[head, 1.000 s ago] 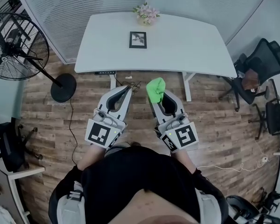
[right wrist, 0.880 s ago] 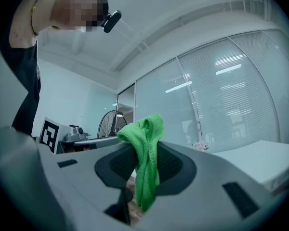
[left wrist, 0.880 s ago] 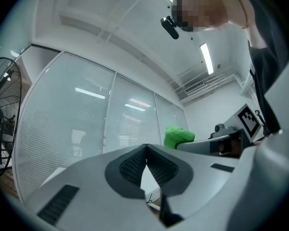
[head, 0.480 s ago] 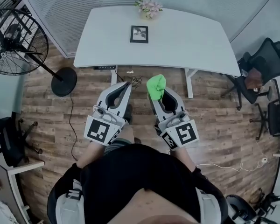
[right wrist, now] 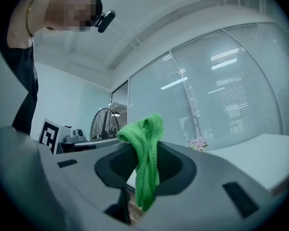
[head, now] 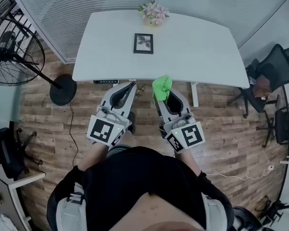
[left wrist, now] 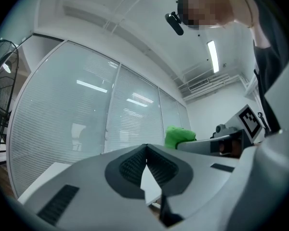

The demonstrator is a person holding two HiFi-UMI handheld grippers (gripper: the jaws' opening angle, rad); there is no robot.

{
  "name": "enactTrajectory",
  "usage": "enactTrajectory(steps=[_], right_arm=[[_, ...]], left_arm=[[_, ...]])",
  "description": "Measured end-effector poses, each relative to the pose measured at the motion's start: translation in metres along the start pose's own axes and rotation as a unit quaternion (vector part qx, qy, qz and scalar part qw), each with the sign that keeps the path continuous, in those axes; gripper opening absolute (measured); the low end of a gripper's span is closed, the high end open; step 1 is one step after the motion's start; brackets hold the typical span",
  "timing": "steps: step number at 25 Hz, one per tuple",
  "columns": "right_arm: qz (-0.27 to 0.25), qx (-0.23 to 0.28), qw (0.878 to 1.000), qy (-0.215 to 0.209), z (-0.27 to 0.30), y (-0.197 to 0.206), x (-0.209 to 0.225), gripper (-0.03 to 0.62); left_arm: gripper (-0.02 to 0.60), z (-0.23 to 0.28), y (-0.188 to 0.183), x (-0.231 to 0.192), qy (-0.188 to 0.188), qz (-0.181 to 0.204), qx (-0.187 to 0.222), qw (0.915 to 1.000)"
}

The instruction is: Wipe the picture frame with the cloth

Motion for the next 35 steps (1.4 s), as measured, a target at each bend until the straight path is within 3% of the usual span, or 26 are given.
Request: enactTrajectory(steps=[11,15,22,28,31,35], right_arm=[[-0.006,0.001,1.000,0.019,0.078,0.007,0.037,0.100],[-0.009,0.003,1.000,0.020,0.108,0.002,0.046,0.100],[-0.021,-0.006,0.999,0.027,0.152,0.002,0.055,0.100],[-0.021,-0.001,0.999,0.032,0.188,0.003,0.069,0.100],[-0.016,0.002,0.999,0.040,0.202,0.004,0.078,0.100],[-0.013,0.003,0.999,0.047,0.219,0.006,0.092,0.100]], left_arm=[[0.012,0.048,0.017,-0.077,0.004,-0.011,-0.008,0.9999],[0.012,0.069,0.005,-0.101,0.009,-0.002,0.021,0.9997],[0.012,0.095,0.003,-0.144,0.020,-0.009,0.027,0.9994],[0.012,0.119,0.010,-0.176,0.028,-0.006,0.016,0.9995],[0.012,0.129,0.016,-0.190,0.035,-0.006,-0.010,0.9993],[0.012,0.149,0.019,-0.205,0.045,-0.003,-0.003,0.9990]])
Point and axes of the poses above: the fingertips, and each gripper's own axes: z forward along the fingers, x to its right, y out of its underside, the point moved 9 cm from there along -z, backward along the fingers, and after that the axes turned 6 degrees about y, right-handed, at the moved point
